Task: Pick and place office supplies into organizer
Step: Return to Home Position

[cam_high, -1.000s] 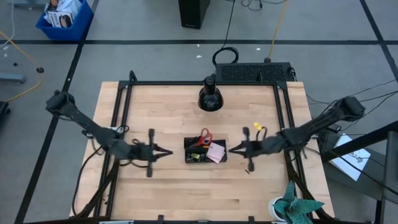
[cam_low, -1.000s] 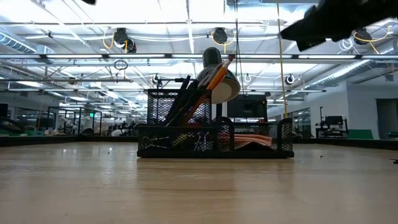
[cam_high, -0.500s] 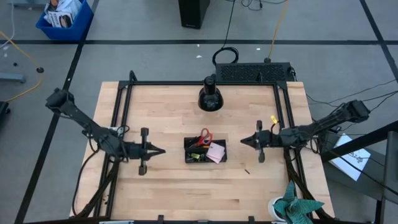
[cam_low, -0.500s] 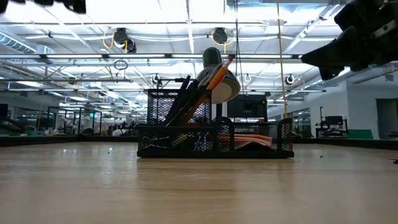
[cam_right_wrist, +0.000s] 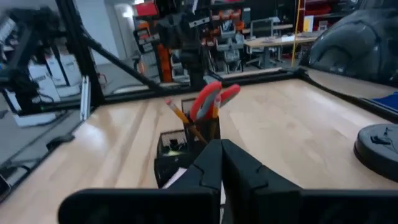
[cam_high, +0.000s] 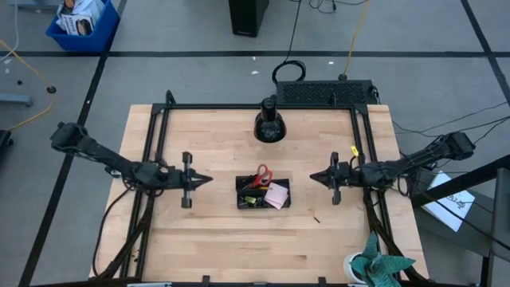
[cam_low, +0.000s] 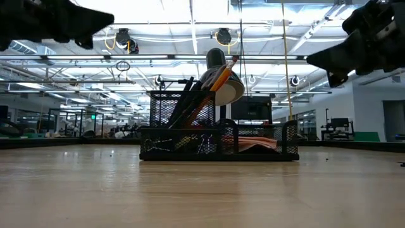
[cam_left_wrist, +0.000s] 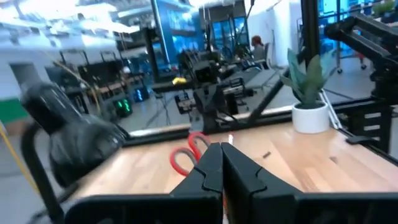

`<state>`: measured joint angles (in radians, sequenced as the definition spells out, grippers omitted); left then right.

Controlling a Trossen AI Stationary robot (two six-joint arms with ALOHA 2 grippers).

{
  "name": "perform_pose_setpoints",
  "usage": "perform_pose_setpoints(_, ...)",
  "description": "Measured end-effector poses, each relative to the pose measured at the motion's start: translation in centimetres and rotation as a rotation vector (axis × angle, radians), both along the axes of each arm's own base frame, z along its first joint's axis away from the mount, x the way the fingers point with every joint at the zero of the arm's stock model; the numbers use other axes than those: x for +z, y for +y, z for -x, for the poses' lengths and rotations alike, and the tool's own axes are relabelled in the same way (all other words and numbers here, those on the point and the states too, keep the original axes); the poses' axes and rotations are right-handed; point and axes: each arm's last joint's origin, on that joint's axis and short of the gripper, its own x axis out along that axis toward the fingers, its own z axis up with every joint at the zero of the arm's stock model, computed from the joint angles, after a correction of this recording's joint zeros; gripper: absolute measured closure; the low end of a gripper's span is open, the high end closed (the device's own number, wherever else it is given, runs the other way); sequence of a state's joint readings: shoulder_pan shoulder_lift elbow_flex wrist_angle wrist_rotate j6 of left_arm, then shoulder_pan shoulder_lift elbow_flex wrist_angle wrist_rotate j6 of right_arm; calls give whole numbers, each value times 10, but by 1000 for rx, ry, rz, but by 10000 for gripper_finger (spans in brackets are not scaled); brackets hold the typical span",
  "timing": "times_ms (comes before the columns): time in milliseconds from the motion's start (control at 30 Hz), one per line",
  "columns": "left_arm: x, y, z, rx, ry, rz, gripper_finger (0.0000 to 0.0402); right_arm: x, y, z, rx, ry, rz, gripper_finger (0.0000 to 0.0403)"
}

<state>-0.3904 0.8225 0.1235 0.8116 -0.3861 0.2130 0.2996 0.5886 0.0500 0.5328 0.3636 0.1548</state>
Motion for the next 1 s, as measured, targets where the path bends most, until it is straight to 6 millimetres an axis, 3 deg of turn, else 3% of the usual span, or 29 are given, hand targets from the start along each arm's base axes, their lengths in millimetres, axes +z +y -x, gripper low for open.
perform_pose_setpoints(333, 18, 1, 22, 68, -90, -107, 401, 5, -1, 4, 4, -49, 10, 403)
perform_pose_setpoints(533, -2, 8, 37, 49, -142, -63, 401, 6, 1, 6, 84, -54, 45, 403)
perform_pose_setpoints(1000, -13, 6, 36, -72, -40, -19, 401, 6, 4, 6, 195, -55, 92, 403)
